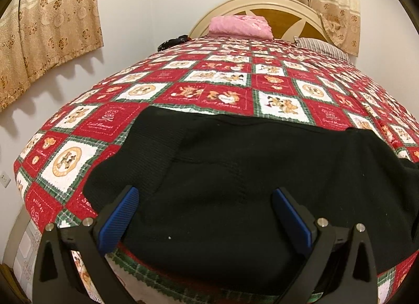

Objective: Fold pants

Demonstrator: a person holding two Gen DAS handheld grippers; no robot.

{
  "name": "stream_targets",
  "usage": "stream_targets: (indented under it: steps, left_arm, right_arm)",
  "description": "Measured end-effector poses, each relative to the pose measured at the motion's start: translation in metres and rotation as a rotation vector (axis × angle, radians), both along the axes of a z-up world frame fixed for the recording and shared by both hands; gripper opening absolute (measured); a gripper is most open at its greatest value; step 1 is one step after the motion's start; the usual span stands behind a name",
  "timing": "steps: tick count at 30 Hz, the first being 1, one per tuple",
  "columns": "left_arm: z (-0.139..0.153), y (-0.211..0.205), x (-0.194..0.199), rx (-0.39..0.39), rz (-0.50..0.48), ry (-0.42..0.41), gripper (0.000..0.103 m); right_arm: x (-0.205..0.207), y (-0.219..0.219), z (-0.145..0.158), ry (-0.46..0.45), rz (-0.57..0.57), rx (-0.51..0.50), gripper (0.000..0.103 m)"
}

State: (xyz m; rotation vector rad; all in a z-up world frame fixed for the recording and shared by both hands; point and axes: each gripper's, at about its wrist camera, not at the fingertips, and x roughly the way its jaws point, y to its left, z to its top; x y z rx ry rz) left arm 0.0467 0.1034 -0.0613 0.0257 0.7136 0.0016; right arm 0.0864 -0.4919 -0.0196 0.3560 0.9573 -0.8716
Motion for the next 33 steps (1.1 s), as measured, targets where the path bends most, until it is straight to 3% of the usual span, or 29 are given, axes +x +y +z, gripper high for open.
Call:
stream_targets:
  steps: [3,7,13,19,23,26,29,30,31,33]
  left_arm:
    - [0.0,0.0,0.0,0.0,0.001,0.001,0.103]
    - [0.0,-0.001,-0.001,0.001,0.007,0.002,0.103]
    - [0.0,-0.002,-0.001,0.005,0.016,0.003,0.103]
    - [0.0,-0.003,0.001,0.008,0.023,0.008,0.103]
    - [0.002,-0.003,0.002,0.007,0.015,0.02,0.103]
    - [0.01,-0.004,0.0,0.001,-0.009,0.036,0.103]
    - [0.022,-0.011,-0.016,-0.021,-0.063,0.005,0.103]
    - [0.026,-0.015,-0.021,-0.022,-0.083,-0.009,0.103]
    - [0.033,-0.022,-0.028,-0.022,-0.116,-0.03,0.103]
    - [0.04,-0.032,-0.035,-0.024,-0.158,-0.053,0.103]
  right_arm:
    - [-0.036,-0.005,0.025,-0.159,0.032,0.084,0.005]
    - [-0.115,-0.001,0.058,-0.427,0.066,0.148,0.005]
    - [-0.219,0.0,0.061,-0.651,0.016,0.159,0.005]
    - [-0.28,-0.003,0.019,-0.728,-0.029,0.245,0.003]
    - [-0.296,-0.005,-0.004,-0.746,-0.049,0.276,0.003]
    - [-0.299,-0.006,-0.006,-0.74,-0.059,0.245,0.004]
    - [-0.315,-0.008,0.005,-0.731,-0.167,0.202,0.017]
    - [-0.323,-0.007,0.011,-0.74,-0.202,0.181,0.026]
    - [-0.331,-0.003,0.018,-0.77,-0.21,0.164,0.042]
    - [-0.338,0.012,0.029,-0.831,-0.168,0.157,0.056]
